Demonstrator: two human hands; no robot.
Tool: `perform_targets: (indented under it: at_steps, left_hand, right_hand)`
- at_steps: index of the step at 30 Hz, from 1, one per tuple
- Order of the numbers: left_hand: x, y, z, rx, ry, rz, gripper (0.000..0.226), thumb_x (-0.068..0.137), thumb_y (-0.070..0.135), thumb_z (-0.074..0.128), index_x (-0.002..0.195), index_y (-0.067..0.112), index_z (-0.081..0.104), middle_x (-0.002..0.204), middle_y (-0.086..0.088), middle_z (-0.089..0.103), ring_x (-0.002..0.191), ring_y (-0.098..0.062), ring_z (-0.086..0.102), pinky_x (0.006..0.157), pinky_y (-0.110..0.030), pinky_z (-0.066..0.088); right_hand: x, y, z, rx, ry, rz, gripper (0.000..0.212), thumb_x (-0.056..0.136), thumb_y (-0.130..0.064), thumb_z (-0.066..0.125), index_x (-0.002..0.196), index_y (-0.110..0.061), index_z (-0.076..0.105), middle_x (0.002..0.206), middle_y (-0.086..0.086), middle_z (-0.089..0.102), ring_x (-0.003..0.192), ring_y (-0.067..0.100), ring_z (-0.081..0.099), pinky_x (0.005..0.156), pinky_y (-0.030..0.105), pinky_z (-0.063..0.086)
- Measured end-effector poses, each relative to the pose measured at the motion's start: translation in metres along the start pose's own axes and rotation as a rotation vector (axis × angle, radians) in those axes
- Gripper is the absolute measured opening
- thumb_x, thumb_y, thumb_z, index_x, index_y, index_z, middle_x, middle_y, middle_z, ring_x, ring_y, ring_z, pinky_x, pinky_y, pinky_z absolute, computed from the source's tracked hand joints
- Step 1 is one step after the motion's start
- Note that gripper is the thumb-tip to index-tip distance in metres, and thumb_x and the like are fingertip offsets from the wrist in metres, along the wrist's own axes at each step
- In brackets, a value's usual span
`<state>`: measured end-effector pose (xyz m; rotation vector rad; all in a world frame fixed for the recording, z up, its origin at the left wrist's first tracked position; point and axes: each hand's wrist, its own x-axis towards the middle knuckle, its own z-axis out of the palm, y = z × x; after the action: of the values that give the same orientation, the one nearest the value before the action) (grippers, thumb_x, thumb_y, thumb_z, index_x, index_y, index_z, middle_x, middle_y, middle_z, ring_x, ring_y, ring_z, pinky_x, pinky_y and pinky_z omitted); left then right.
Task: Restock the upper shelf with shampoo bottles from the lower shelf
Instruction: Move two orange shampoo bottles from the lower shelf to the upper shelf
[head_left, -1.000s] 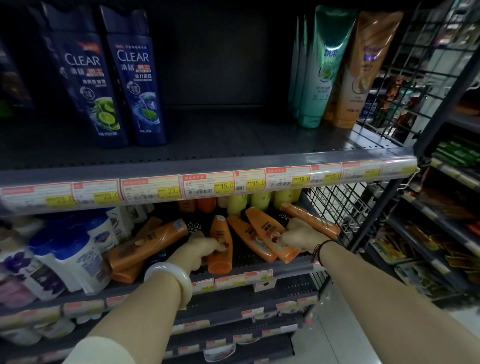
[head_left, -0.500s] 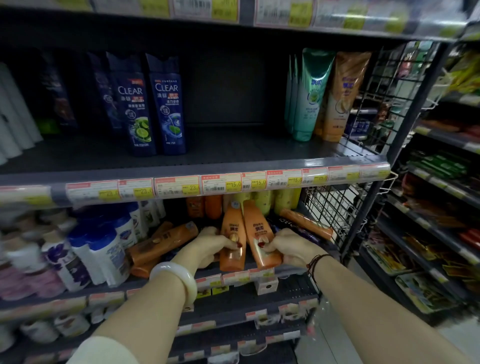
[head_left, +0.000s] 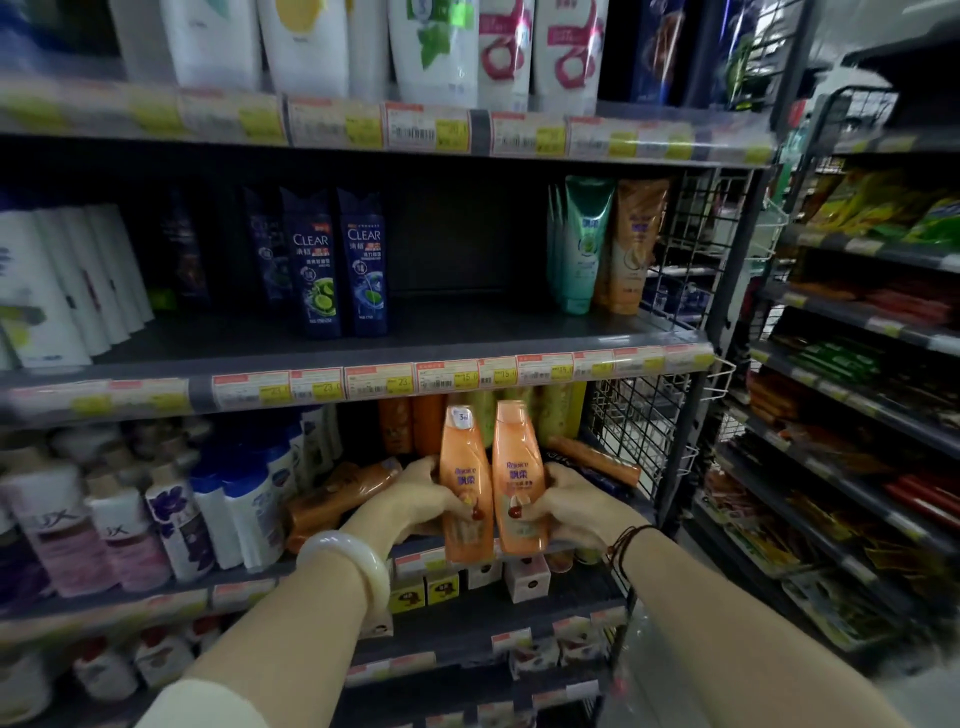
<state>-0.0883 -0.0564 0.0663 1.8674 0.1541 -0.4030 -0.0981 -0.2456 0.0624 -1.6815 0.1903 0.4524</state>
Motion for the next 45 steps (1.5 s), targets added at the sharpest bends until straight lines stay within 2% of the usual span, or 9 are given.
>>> perform_targets:
  at_steps: [11,16,20,22,26,29,34,39,45]
  left_hand:
    - [-0.037,0.032,-0.015,0.254,0.038,0.266,0.077,0.066,0.004,0.08,0.132,0.018,0.044,0.123,-0.006,0.062,0.118,-0.023,0.056,0.105,-0.045,0.044]
    - [-0.046,0.064,-0.027,0.274,0.056,0.335,0.075,0.067,0.003,0.079,0.131,0.021,0.044,0.118,-0.002,0.063,0.113,-0.021,0.058,0.103,-0.042,0.045]
    - [-0.049,0.095,-0.039,0.291,0.084,0.388,0.072,0.067,0.009,0.08,0.13,0.021,0.046,0.116,0.0,0.064,0.111,-0.019,0.058,0.103,-0.042,0.044]
    - [-0.048,0.11,-0.045,0.27,0.096,0.429,0.065,0.067,0.006,0.079,0.124,0.019,0.051,0.104,0.002,0.067,0.103,-0.017,0.062,0.097,-0.038,0.049]
    - [-0.045,0.141,-0.053,0.205,0.11,0.464,0.056,0.066,-0.004,0.078,0.115,0.014,0.057,0.095,0.003,0.068,0.091,-0.014,0.066,0.071,-0.023,0.054]
    - [-0.039,0.161,-0.057,0.178,0.134,0.49,0.06,0.065,-0.005,0.079,0.12,0.01,0.057,0.097,0.001,0.068,0.093,-0.015,0.065,0.083,-0.031,0.054]
    - [-0.022,0.183,-0.06,0.121,0.216,0.52,0.067,0.064,-0.005,0.08,0.125,0.006,0.056,0.104,-0.004,0.067,0.101,-0.021,0.064,0.089,-0.033,0.051]
    - [-0.001,0.191,-0.058,0.099,0.291,0.521,0.07,0.064,-0.003,0.08,0.127,0.008,0.053,0.119,-0.011,0.065,0.109,-0.023,0.061,0.097,-0.036,0.047]
    - [0.029,0.193,-0.053,0.147,0.309,0.468,0.076,0.064,-0.005,0.079,0.132,0.007,0.048,0.127,-0.012,0.061,0.116,-0.025,0.058,0.099,-0.035,0.045]
  right_hand:
    - [-0.033,-0.031,-0.004,-0.041,-0.045,-0.143,0.065,0.075,0.022,0.057,0.127,-0.014,0.043,0.104,0.009,0.065,0.097,0.023,0.059,0.092,0.05,0.048]
    - [-0.039,-0.062,-0.01,-0.032,-0.079,-0.214,0.069,0.074,0.022,0.058,0.128,-0.019,0.041,0.118,0.013,0.062,0.118,0.032,0.053,0.104,0.059,0.038]
    - [-0.041,-0.092,-0.018,-0.027,-0.1,-0.268,0.073,0.074,0.021,0.059,0.132,-0.017,0.039,0.121,0.015,0.062,0.115,0.031,0.057,0.097,0.056,0.046]
    - [-0.043,-0.108,-0.023,-0.034,-0.09,-0.301,0.071,0.075,0.02,0.059,0.13,-0.019,0.039,0.115,0.011,0.063,0.11,0.029,0.058,0.09,0.051,0.049]
    - [-0.038,-0.138,-0.031,-0.036,-0.077,-0.39,0.066,0.076,0.019,0.059,0.127,-0.02,0.045,0.104,0.007,0.065,0.112,0.031,0.057,0.101,0.057,0.042]
    - [-0.031,-0.158,-0.038,-0.041,-0.075,-0.437,0.062,0.077,0.018,0.06,0.128,-0.016,0.047,0.111,0.01,0.065,0.111,0.031,0.06,0.099,0.056,0.045]
    - [-0.016,-0.184,-0.043,-0.045,-0.05,-0.524,0.055,0.08,0.015,0.06,0.126,-0.013,0.047,0.113,0.01,0.064,0.105,0.026,0.062,0.079,0.039,0.053]
    - [0.011,-0.195,-0.048,-0.1,0.046,-0.578,0.057,0.077,0.012,0.066,0.126,-0.01,0.049,0.124,0.014,0.062,0.116,0.03,0.058,0.101,0.05,0.046]
    - [0.041,-0.193,-0.055,-0.193,0.114,-0.588,0.055,0.073,0.014,0.068,0.121,-0.007,0.052,0.113,0.011,0.063,0.115,0.031,0.059,0.101,0.052,0.046]
